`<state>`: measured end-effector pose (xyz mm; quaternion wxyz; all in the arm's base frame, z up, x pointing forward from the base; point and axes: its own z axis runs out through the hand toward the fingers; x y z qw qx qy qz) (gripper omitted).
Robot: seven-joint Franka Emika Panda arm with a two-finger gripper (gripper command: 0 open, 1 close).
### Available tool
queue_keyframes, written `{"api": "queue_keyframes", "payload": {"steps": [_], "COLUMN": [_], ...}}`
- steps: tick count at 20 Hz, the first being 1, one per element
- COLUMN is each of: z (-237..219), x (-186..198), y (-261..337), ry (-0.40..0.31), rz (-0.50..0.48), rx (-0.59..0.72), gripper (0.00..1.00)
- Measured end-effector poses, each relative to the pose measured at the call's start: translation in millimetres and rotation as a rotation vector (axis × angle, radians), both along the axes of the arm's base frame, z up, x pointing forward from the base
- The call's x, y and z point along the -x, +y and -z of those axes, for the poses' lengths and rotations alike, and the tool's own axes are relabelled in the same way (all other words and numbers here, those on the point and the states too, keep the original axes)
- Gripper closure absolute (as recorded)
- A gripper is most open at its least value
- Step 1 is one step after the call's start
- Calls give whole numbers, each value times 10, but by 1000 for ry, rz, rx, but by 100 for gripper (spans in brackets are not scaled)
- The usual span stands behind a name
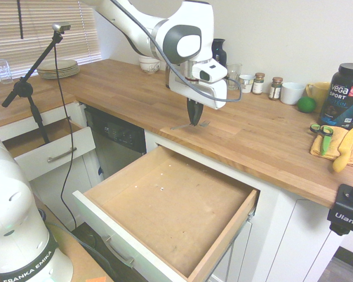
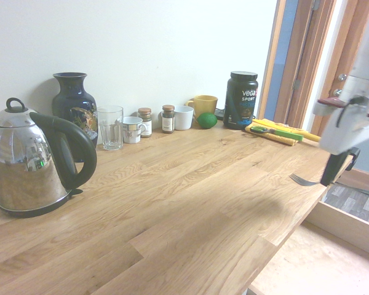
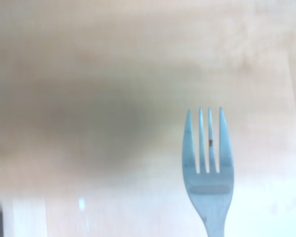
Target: Put fork in the drawer
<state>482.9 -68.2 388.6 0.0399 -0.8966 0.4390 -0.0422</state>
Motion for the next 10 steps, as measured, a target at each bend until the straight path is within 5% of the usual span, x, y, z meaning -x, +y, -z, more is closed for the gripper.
{"api": "queue_keyframes", "payload": {"steps": [10], "z": [401], "x": [956], "y": [57], "ry": [10], "rz": [-15], "rx": [-9], "gripper": [100]}}
